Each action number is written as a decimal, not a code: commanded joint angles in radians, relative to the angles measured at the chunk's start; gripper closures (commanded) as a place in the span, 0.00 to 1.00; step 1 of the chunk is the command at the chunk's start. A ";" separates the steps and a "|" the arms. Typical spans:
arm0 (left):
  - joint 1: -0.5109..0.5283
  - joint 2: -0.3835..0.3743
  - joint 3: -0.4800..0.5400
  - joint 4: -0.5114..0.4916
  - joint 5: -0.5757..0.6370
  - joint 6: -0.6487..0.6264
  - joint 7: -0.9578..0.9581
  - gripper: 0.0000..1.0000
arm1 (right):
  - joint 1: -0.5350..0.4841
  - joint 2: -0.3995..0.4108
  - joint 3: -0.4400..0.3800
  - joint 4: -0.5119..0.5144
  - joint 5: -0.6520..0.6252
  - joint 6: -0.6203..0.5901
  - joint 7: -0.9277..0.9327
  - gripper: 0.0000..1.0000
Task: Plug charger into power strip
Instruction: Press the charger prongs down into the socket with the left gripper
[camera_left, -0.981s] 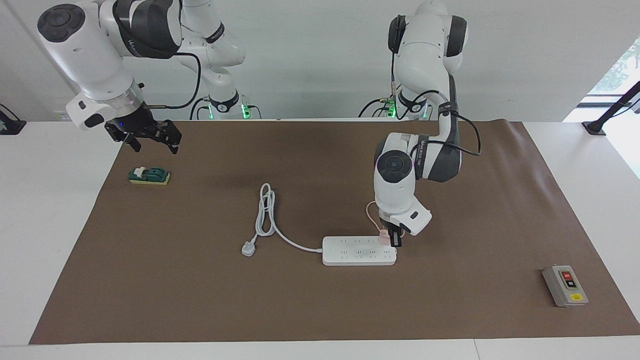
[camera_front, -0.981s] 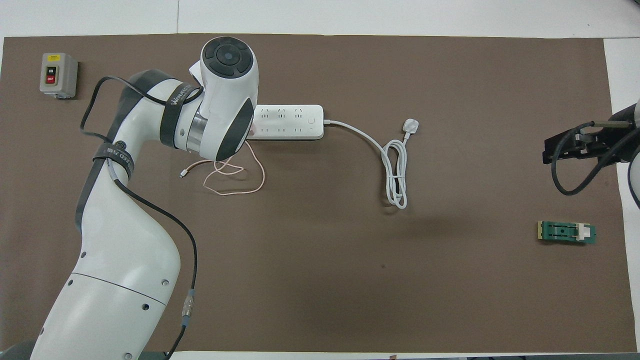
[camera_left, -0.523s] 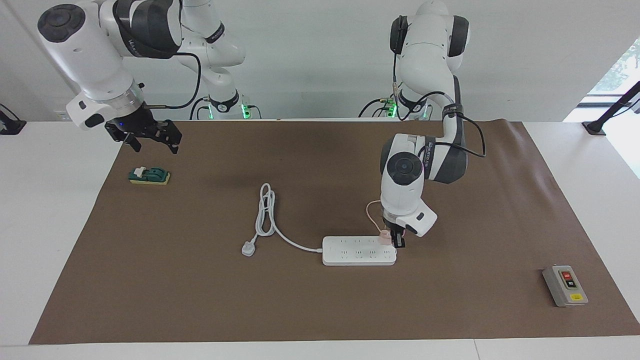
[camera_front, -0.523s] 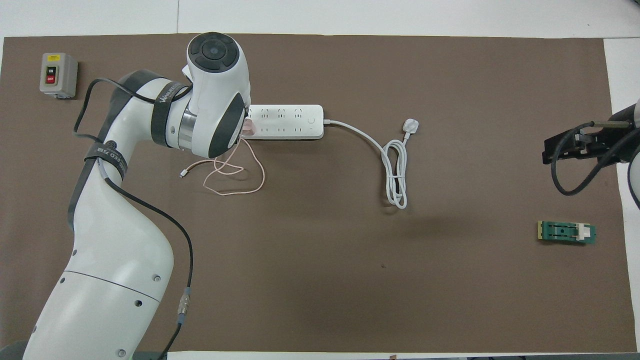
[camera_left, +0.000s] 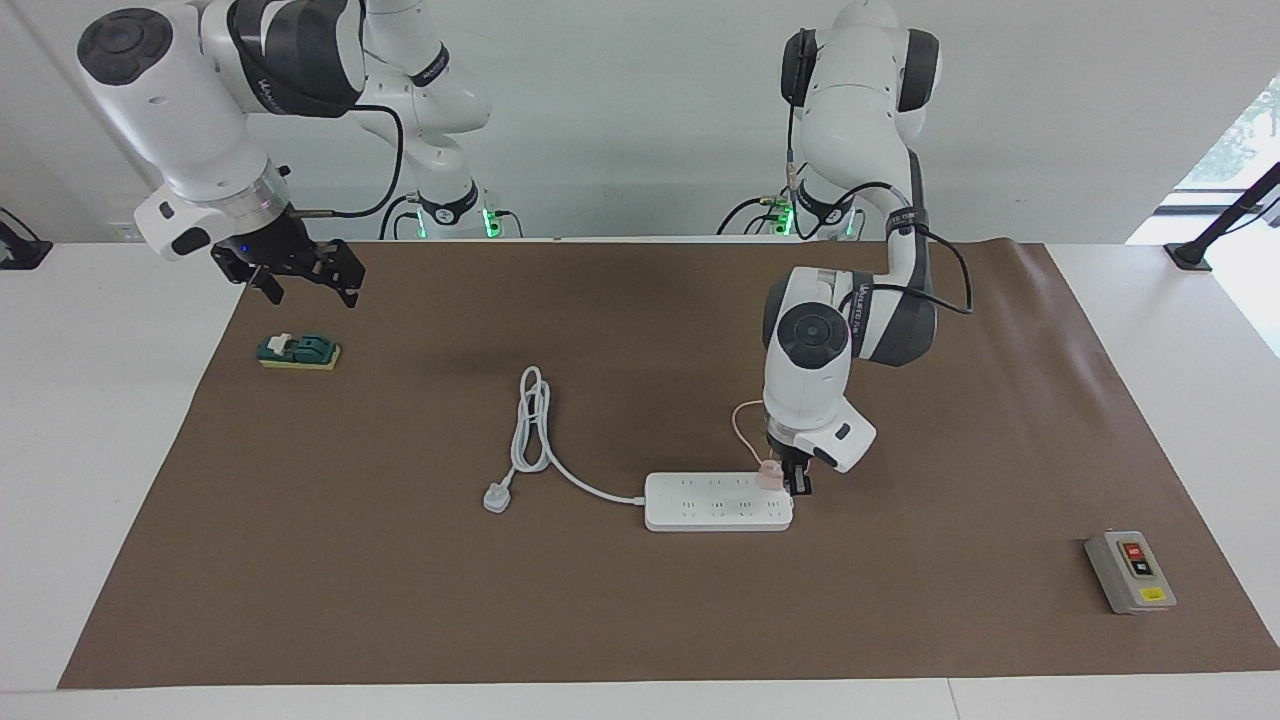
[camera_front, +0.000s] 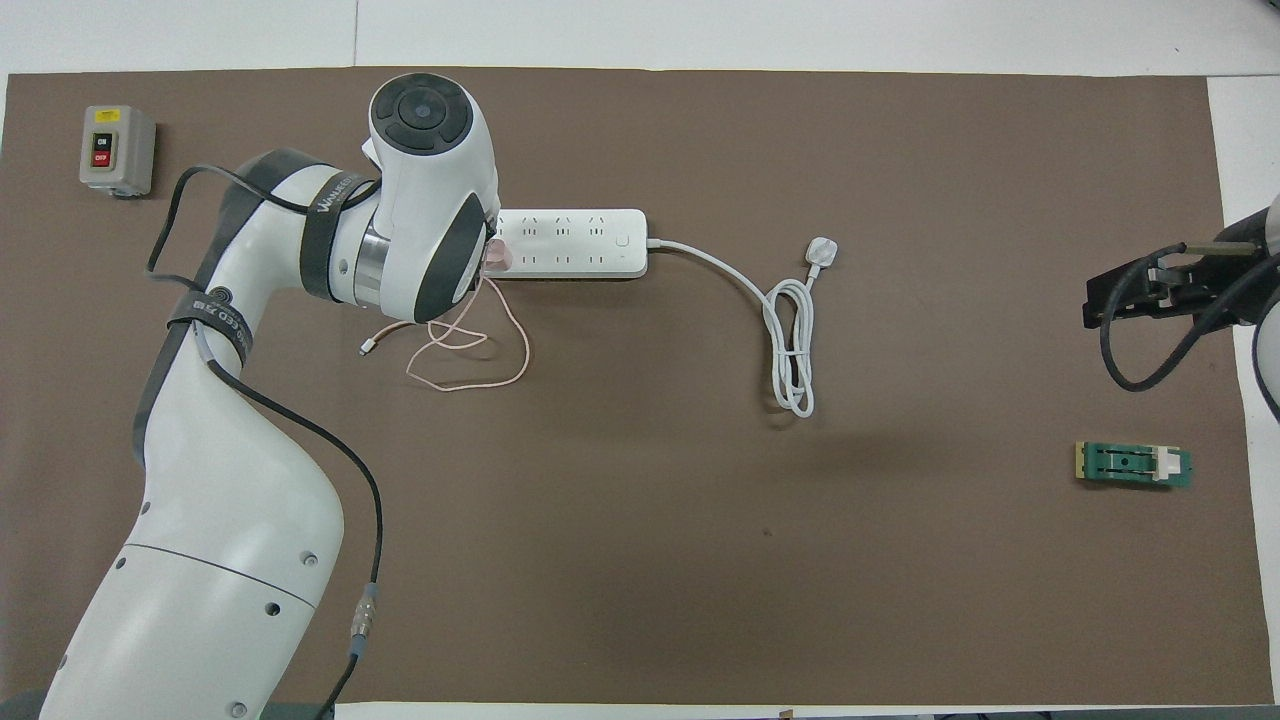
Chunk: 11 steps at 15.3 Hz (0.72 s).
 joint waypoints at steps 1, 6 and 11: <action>-0.020 0.020 -0.017 -0.082 -0.028 0.066 -0.023 1.00 | -0.006 -0.011 0.006 -0.009 -0.018 -0.011 -0.019 0.00; -0.011 -0.005 -0.020 -0.082 -0.028 0.046 0.043 0.96 | -0.006 -0.011 0.006 -0.009 -0.018 -0.013 -0.019 0.00; 0.018 -0.078 -0.020 -0.081 -0.031 -0.004 0.111 0.00 | -0.010 -0.009 0.006 -0.009 -0.018 -0.013 -0.019 0.00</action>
